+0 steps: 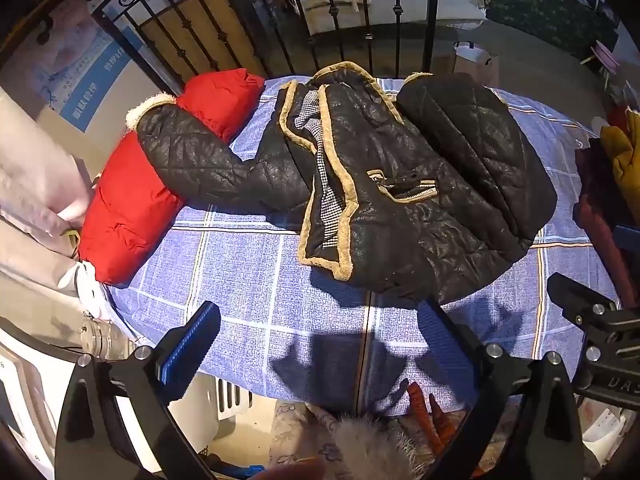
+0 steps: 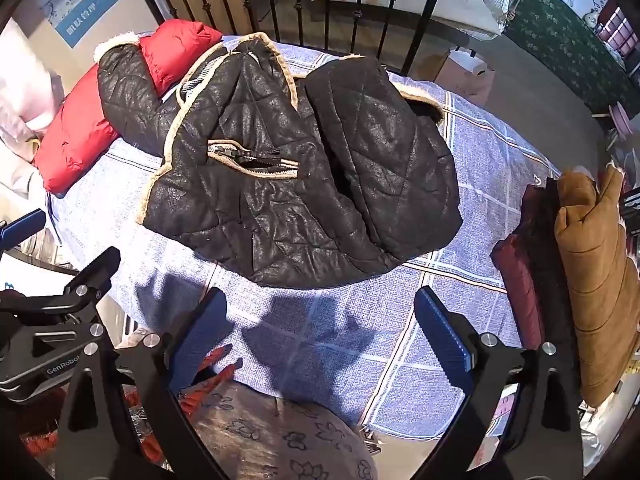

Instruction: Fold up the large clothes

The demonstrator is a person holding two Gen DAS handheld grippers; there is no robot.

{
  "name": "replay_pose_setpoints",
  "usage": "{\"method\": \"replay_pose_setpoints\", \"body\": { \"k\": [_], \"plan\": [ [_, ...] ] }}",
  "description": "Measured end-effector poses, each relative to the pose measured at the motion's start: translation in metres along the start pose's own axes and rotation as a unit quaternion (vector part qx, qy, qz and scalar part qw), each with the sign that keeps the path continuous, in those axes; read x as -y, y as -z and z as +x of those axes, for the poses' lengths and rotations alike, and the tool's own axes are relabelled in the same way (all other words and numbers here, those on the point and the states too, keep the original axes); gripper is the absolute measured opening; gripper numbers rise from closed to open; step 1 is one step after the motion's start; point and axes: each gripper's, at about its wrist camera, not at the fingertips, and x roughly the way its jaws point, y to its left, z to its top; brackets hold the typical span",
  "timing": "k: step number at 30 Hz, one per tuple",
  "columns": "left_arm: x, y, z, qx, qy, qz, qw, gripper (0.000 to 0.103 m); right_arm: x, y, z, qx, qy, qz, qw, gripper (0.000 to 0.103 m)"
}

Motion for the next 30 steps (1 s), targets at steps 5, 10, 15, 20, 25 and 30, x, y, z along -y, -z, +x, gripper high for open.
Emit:
{"method": "replay_pose_setpoints", "body": {
  "k": [5, 10, 15, 20, 25, 30],
  "plan": [
    [-0.0015, 0.0009, 0.0006, 0.0, 0.0, -0.005, 1.0, 0.097, -0.0024, -0.0034, -0.0002, -0.002, 0.0, 0.002, 1.0, 0.094],
    [-0.0033, 0.0023, 0.0016, -0.003, 0.002, -0.008, 1.0, 0.097, 0.0026, -0.0005, -0.0026, -0.002, -0.003, -0.003, 1.0, 0.094],
    [-0.0038, 0.0025, 0.0014, -0.003, 0.002, -0.008, 1.0, 0.097, -0.0027, -0.002, -0.002, -0.001, -0.002, -0.005, 1.0, 0.094],
    [-0.0038, 0.003, 0.0016, -0.003, 0.003, -0.008, 1.0, 0.097, -0.0032, 0.0022, -0.0005, 0.001, 0.0, -0.006, 1.0, 0.094],
    [-0.0046, 0.0026, 0.0015, -0.003, 0.003, -0.008, 1.0, 0.097, -0.0038, 0.0039, -0.0014, 0.002, 0.002, -0.006, 1.0, 0.094],
    [-0.0046, 0.0034, 0.0018, -0.003, 0.003, -0.009, 1.0, 0.097, -0.0039, 0.0016, 0.0009, 0.003, -0.002, -0.009, 1.0, 0.094]
  ]
}}
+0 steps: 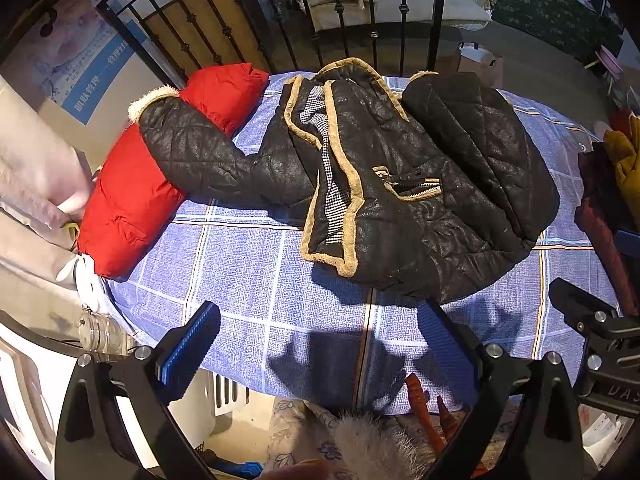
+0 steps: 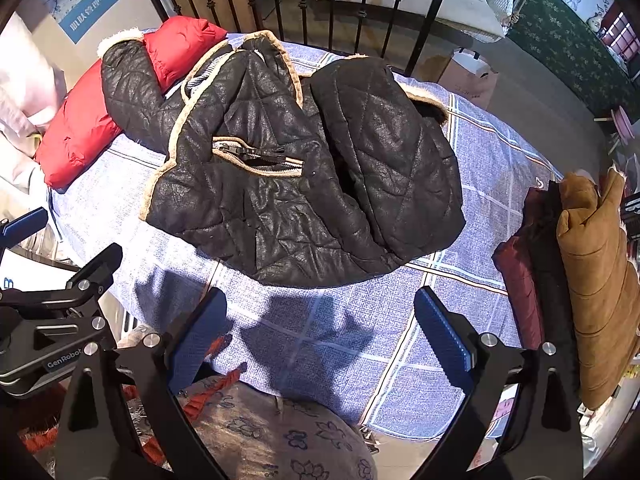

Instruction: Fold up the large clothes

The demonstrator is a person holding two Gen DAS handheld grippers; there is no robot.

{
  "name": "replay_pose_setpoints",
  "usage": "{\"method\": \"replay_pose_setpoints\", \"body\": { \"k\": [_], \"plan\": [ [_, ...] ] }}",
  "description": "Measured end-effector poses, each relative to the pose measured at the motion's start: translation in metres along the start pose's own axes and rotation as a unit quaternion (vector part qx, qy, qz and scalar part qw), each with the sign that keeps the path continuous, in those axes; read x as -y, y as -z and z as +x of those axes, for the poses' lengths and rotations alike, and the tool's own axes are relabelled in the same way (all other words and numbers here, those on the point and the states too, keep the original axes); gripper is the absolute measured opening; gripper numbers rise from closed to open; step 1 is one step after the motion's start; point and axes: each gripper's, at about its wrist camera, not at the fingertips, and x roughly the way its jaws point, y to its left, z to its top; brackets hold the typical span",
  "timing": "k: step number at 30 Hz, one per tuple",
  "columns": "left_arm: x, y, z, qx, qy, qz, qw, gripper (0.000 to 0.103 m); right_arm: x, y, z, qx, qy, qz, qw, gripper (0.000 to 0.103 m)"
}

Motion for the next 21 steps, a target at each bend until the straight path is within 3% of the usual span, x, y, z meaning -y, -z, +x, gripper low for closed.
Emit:
{"method": "replay_pose_setpoints", "body": {
  "k": [11, 21],
  "plan": [
    [0.0008, 0.0005, 0.003, -0.003, 0.0, -0.001, 1.0, 0.097, -0.001, 0.0002, 0.0011, 0.009, 0.0, -0.001, 1.0, 0.094],
    [0.0011, 0.0003, 0.0041, -0.005, 0.001, -0.002, 1.0, 0.097, -0.001, 0.0004, 0.0034, -0.013, -0.006, 0.0, 1.0, 0.094]
  ]
}}
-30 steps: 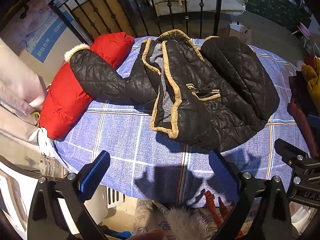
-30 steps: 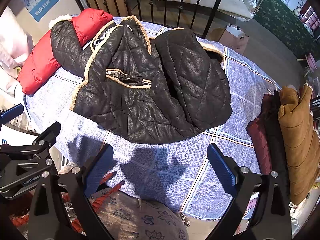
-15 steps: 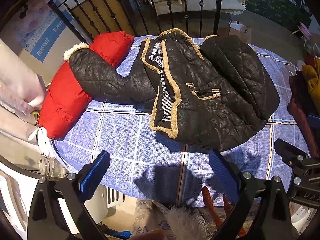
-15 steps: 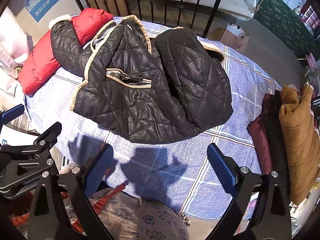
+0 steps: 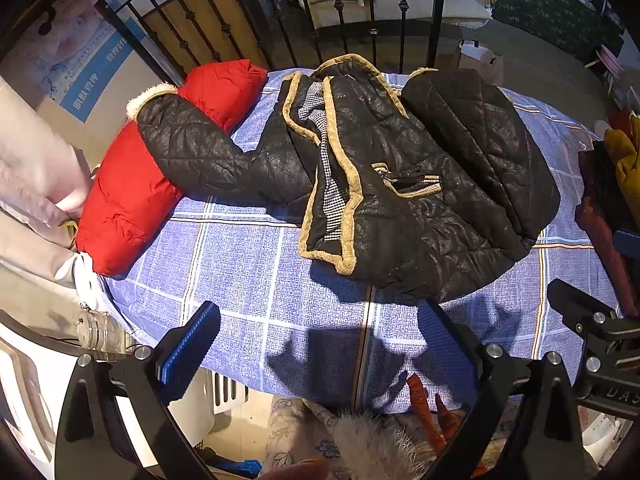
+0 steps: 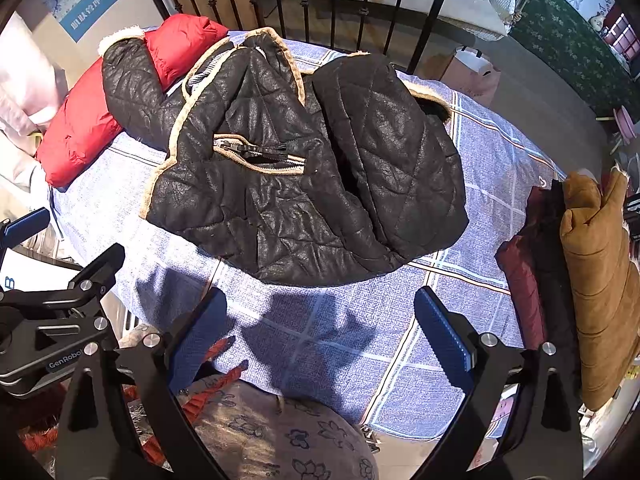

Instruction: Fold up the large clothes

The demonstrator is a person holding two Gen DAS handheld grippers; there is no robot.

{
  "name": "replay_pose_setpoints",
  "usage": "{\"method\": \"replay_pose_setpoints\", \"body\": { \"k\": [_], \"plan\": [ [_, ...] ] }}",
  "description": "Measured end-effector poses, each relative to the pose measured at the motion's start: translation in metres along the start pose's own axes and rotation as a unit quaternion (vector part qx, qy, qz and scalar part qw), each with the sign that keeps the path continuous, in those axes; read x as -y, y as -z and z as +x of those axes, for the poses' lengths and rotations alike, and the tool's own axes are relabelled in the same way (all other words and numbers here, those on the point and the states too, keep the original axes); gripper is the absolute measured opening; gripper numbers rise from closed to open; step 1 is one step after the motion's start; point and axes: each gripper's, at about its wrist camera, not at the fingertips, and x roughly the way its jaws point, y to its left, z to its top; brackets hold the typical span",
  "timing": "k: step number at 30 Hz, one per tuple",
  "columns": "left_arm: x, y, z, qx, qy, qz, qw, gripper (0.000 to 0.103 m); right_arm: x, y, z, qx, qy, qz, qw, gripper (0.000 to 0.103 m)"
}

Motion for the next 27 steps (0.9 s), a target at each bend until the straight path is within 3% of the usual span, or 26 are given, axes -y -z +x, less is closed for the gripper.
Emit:
{"method": "replay_pose_setpoints", "body": {
  "k": [27],
  "plan": [
    [0.0023, 0.0038, 0.0045, -0.01, -0.007, -0.001, 0.9999, 0.097, 0.0064, 0.0044, 0.0068, -0.034, -0.013, 0.01, 0.999, 0.094]
  ]
}}
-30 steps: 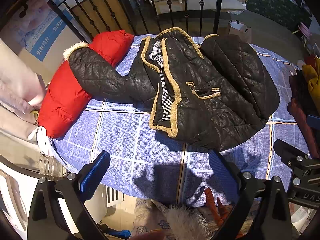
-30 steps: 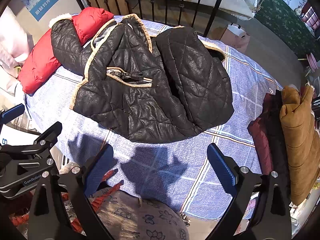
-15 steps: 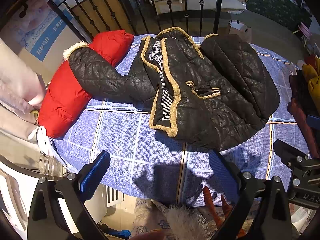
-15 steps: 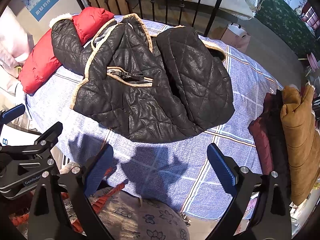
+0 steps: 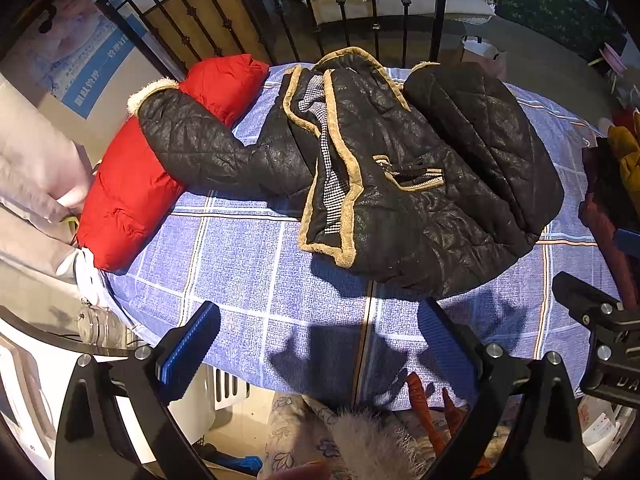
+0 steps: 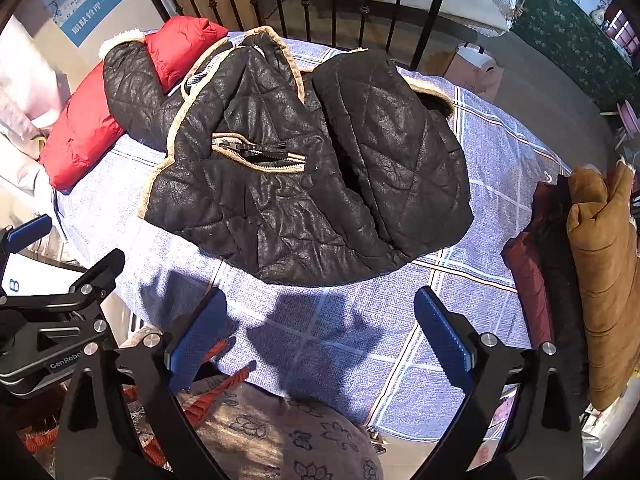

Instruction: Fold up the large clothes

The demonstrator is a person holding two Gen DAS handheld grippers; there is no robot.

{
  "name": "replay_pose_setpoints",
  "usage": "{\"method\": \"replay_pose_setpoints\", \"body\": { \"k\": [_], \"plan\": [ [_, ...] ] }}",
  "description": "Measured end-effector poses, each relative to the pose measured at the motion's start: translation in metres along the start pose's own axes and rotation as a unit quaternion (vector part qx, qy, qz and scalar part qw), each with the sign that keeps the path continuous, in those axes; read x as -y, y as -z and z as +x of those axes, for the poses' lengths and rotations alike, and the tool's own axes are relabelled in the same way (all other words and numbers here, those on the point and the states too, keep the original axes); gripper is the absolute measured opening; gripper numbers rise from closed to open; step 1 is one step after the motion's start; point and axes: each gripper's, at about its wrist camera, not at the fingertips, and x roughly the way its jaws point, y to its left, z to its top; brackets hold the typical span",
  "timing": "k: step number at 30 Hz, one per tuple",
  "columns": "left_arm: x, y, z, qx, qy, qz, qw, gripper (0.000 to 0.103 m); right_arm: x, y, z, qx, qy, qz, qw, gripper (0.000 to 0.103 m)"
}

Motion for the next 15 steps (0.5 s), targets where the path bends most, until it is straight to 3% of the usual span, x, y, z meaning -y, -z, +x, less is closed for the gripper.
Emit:
{"method": "replay_pose_setpoints", "body": {
  "k": [4, 9, 15],
  "plan": [
    [0.003, 0.001, 0.005, -0.006, -0.007, 0.004, 0.9999, 0.097, 0.011, 0.001, 0.004, -0.008, 0.0, 0.009, 1.0, 0.094],
    [-0.009, 0.001, 0.016, -0.023, -0.009, -0.01, 0.9996, 0.097, 0.033, -0.001, 0.01, 0.032, -0.036, 0.027, 0.998, 0.094],
    [-0.071, 0.007, 0.03, -0.035, -0.015, -0.08, 0.9961, 0.097, 0.038, -0.045, 0.046, 0.041, -0.083, 0.033, 0.995, 0.094]
  ]
}}
